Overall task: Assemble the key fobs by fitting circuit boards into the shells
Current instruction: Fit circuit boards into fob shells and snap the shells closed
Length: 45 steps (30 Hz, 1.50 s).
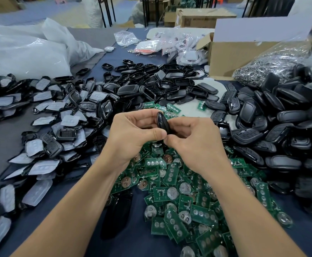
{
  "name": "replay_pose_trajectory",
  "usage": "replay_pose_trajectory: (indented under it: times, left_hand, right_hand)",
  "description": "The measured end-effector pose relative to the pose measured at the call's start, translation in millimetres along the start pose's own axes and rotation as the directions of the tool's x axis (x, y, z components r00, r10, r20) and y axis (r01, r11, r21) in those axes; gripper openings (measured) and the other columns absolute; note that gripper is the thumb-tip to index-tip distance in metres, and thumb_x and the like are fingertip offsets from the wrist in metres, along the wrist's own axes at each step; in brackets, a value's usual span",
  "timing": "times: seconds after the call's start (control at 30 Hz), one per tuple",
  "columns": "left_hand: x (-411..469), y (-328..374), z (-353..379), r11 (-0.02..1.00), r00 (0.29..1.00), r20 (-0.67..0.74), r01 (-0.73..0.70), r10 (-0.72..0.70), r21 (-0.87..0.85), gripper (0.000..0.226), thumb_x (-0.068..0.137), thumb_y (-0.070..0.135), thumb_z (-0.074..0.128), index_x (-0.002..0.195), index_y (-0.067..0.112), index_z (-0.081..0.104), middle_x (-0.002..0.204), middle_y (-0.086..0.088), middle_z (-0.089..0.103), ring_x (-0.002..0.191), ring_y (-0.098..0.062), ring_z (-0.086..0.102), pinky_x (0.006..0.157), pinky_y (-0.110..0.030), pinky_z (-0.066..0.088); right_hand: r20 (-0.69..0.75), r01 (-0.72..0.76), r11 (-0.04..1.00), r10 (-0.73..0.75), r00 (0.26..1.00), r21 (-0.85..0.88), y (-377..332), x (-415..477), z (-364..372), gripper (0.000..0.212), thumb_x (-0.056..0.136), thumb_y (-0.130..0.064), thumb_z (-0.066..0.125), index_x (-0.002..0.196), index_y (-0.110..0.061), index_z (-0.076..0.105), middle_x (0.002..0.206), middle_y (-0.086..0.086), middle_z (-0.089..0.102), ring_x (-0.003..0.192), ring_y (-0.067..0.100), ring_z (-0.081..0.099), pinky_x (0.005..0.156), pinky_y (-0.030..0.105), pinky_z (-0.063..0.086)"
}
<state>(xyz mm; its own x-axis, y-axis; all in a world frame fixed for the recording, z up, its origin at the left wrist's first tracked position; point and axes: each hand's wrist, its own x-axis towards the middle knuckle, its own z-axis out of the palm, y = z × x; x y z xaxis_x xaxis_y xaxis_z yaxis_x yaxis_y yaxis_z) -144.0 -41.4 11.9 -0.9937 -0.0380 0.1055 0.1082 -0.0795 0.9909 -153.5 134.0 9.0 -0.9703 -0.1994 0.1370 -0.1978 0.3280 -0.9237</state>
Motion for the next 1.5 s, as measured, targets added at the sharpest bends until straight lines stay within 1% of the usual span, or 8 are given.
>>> replay_pose_trajectory:
  times: [0.17, 0.3, 0.73, 0.9, 1.1, 1.3, 1.4, 1.5]
  left_hand:
    - [2.0, -0.5, -2.2, 0.999, 0.999, 0.011, 0.033, -0.033, -0.013, 0.049, 0.059, 0.006, 0.088, 0.107, 0.013, 0.08, 0.101, -0.012, 0.081, 0.087, -0.018, 0.077, 0.077, -0.023, 0.06]
    - [3.2, -0.9, -5.3, 0.999, 0.999, 0.012, 0.044, -0.044, 0.008, 0.055, 0.062, 0.005, 0.086, 0.116, 0.004, 0.075, 0.103, -0.012, 0.081, 0.09, -0.02, 0.077, 0.078, -0.023, 0.059]
    - [1.9, -0.3, -4.6, 0.999, 1.0, 0.022, -0.003, 0.002, 0.042, 0.054, 0.057, 0.007, 0.09, 0.108, 0.01, 0.078, 0.099, -0.012, 0.081, 0.087, -0.021, 0.076, 0.077, -0.029, 0.062]
    - [2.0, -0.2, -6.1, 0.999, 0.999, 0.043, -0.001, -0.001, 0.04, 0.052, 0.056, 0.008, 0.091, 0.107, 0.012, 0.079, 0.099, -0.013, 0.081, 0.087, -0.022, 0.075, 0.079, -0.029, 0.061]
    - [-0.8, 2.0, -4.0, 0.999, 0.996, 0.076, -0.04, 0.038, 0.023, 0.04, 0.06, 0.007, 0.09, 0.096, 0.024, 0.085, 0.093, -0.006, 0.081, 0.082, -0.015, 0.074, 0.076, -0.024, 0.06]
    - [-2.6, 5.9, -2.6, 0.998, 1.0, 0.01, -0.026, 0.026, 0.059, 0.037, 0.07, 0.021, 0.087, 0.106, 0.016, 0.082, 0.098, -0.008, 0.081, 0.092, -0.02, 0.078, 0.08, -0.029, 0.062]
    - [-4.0, 7.9, 0.0, 0.999, 0.997, -0.071, 0.0, 0.002, 0.037, 0.022, 0.075, 0.029, 0.084, 0.094, 0.018, 0.085, 0.092, -0.008, 0.081, 0.088, -0.021, 0.078, 0.075, -0.032, 0.064]
    - [-3.9, 8.6, 3.9, 0.999, 0.991, -0.137, 0.022, -0.015, 0.047, 0.003, 0.085, 0.019, 0.083, 0.083, 0.018, 0.085, 0.086, -0.011, 0.08, 0.082, -0.023, 0.078, 0.07, -0.028, 0.062]
  right_hand:
    - [0.023, -0.024, 0.997, 0.022, 0.999, 0.072, -0.1, 0.6, 0.0, 0.037, 0.08, -0.008, 0.085, 0.098, -0.039, 0.074, 0.083, -0.034, 0.072, 0.092, -0.009, 0.072, 0.088, 0.023, 0.06]
    - [0.045, -0.009, 0.995, 0.005, 0.999, 0.101, 0.0, 0.8, 1.2, 0.05, 0.085, -0.002, 0.077, 0.081, -0.052, 0.075, 0.089, -0.018, 0.079, 0.085, 0.007, 0.077, 0.083, 0.037, 0.064]
    - [0.043, -0.065, 0.995, 0.062, 0.997, 0.072, -5.2, -0.9, -3.9, 0.034, 0.076, -0.007, 0.088, 0.105, -0.025, 0.083, 0.092, -0.013, 0.08, 0.089, 0.0, 0.075, 0.092, 0.031, 0.061]
    - [0.025, 0.005, 0.999, -0.006, 1.0, 0.032, -6.5, -3.4, -2.6, 0.032, 0.075, -0.011, 0.089, 0.1, -0.031, 0.082, 0.085, -0.025, 0.077, 0.083, -0.01, 0.072, 0.075, 0.006, 0.054]
    - [-0.004, 0.022, 1.0, -0.022, 1.0, 0.013, -9.0, -4.2, 0.2, 0.037, 0.07, -0.01, 0.093, 0.099, -0.031, 0.082, 0.069, -0.037, 0.067, 0.077, -0.017, 0.068, 0.066, -0.001, 0.046]
    - [-0.087, -0.014, 0.999, 0.012, 0.996, -0.03, -15.4, -8.2, 4.1, 0.043, 0.069, -0.015, 0.094, 0.077, -0.053, 0.076, 0.068, -0.037, 0.067, 0.074, -0.013, 0.069, 0.064, 0.002, 0.049]
    - [-0.116, 0.04, 0.988, -0.058, 0.992, -0.148, -16.5, -12.3, 10.8, 0.065, 0.073, -0.016, 0.091, 0.103, -0.067, 0.061, 0.071, -0.034, 0.069, 0.077, -0.006, 0.07, 0.066, 0.006, 0.054]
    - [-0.156, 0.084, 0.948, -0.137, 0.978, -0.306, -14.2, -14.2, 16.6, 0.052, 0.075, -0.017, 0.087, 0.113, -0.046, 0.069, 0.078, -0.016, 0.075, 0.073, 0.004, 0.069, 0.072, 0.019, 0.058]
